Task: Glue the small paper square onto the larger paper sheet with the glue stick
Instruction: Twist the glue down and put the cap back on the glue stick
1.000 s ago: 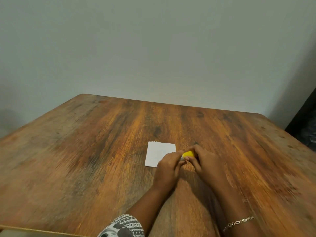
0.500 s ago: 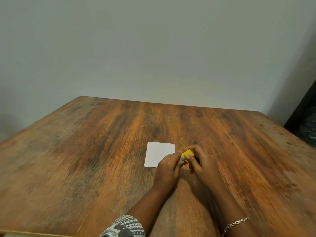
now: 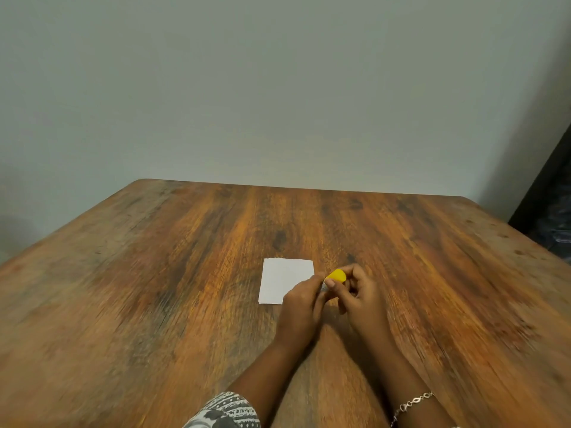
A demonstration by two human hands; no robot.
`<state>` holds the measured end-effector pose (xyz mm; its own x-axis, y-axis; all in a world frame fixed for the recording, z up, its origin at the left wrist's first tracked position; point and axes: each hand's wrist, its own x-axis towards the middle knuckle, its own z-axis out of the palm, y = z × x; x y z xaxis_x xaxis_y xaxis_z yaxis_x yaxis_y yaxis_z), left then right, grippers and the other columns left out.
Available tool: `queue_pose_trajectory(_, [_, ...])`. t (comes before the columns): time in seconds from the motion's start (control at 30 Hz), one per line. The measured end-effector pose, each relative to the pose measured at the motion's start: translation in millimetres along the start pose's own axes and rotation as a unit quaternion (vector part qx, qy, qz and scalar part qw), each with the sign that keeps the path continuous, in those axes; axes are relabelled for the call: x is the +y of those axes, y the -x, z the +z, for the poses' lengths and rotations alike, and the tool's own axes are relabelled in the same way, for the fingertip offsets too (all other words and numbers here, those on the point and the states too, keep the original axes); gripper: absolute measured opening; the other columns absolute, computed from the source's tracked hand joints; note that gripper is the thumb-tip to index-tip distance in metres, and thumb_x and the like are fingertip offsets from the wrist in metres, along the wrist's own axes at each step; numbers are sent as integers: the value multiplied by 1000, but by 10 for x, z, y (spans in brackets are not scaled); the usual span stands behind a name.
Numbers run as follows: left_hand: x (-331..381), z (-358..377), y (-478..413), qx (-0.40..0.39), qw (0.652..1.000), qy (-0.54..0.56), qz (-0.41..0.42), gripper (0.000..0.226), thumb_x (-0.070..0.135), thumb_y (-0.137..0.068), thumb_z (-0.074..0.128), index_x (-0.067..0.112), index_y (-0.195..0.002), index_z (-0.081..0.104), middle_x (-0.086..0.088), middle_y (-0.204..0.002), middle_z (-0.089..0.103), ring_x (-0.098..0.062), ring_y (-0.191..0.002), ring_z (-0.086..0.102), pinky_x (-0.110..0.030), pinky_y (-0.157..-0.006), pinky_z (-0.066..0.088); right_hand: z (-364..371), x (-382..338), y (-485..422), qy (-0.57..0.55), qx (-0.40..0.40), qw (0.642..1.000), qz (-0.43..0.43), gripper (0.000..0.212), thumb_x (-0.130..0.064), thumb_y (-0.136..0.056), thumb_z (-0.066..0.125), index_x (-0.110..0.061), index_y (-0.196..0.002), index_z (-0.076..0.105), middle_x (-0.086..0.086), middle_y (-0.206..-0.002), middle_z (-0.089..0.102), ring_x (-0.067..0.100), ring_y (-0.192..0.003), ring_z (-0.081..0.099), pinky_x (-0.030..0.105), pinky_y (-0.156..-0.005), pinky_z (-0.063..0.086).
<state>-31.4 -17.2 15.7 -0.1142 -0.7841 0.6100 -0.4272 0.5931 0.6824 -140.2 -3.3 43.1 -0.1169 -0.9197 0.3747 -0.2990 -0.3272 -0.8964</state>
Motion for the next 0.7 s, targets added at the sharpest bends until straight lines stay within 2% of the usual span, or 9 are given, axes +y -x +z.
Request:
queue_pose_trajectory(0.07, [-13,11,3,0,1000,0,-1,30,39,-88,40,22,-102,60,-2,-89,71,-7,-78,61,-23,-67,50,10,26,-9,-20,23,999,17,10,-22,-79,67,-19,-77,58,4,-67,58,13,-61,52,32,-55,43])
queue_pose_trajectory(0.13, [-18,4,0,3,1000,13,-4,22,31,-89,45,27,-105,59,4,-92,70,-2,-82,60,-18,-70,48,44,58,-2,-21,6,999,26,10,-24,-79,68,-23,-84,60,4,-81,63,14,-76,59,33,-65,50])
queue_pose_trajectory(0.2, [-31,-3,-8,-2,1000,15,-8,31,17,-88,51,27,-117,58,6,-100,70,0,-87,59,-6,-74,44,75,111,21,-19,-22,999,29,13,-21,-81,65,-25,-92,61,4,-92,65,17,-88,63,38,-75,54])
queue_pose_trajectory(0.27, [-27,-3,-13,-26,1000,-4,-12,39,13,-86,54,27,-122,55,2,-104,70,-7,-92,62,-8,-77,43,64,140,14,-16,-18,999,29,12,-12,-84,62,-21,-92,63,2,-87,68,17,-86,65,38,-75,54])
queue_pose_trajectory(0.33, [-41,9,-11,-51,998,-45,-5,41,27,-85,53,27,-125,50,-1,-108,67,-12,-97,60,-19,-78,46,17,141,-37,10,-6,1000,19,10,-9,-83,62,-18,-87,61,-1,-81,67,11,-80,64,31,-73,52])
queue_pose_trajectory(0.4, [-63,21,-23,-67,992,-108,4,45,44,-84,44,23,-124,48,-3,-117,63,-18,-110,57,-32,-81,52,-39,114,-129,76,5,997,-1,7,-11,-82,64,-14,-82,58,-2,-76,65,7,-72,62,24,-67,49])
queue_pose_trajectory(0.5, [-143,14,-94,-128,954,-269,-16,68,60,-89,22,10,-121,55,-10,-128,59,-31,-126,48,-47,-92,48,-112,103,-282,149,36,988,9,12,-17,-82,64,-10,-82,55,-5,-70,64,7,-67,60,27,-59,44])
queue_pose_trajectory(0.57, [-177,-26,-149,-159,923,-350,-34,78,62,-90,6,11,-116,60,-9,-127,60,-30,-124,50,-51,-92,45,-128,114,-351,182,43,982,20,16,-21,-81,65,-9,-83,54,-7,-69,60,5,-64,56,23,-54,37])
queue_pose_trajectory(0.7, [-251,-59,-203,-167,896,-407,-50,86,64,-88,-2,15,-117,62,-9,-130,57,-27,-125,49,-44,-103,39,-93,145,-391,254,41,966,31,21,-23,-80,67,-17,-85,48,-4,-79,53,0,-62,44,16,-51,26])
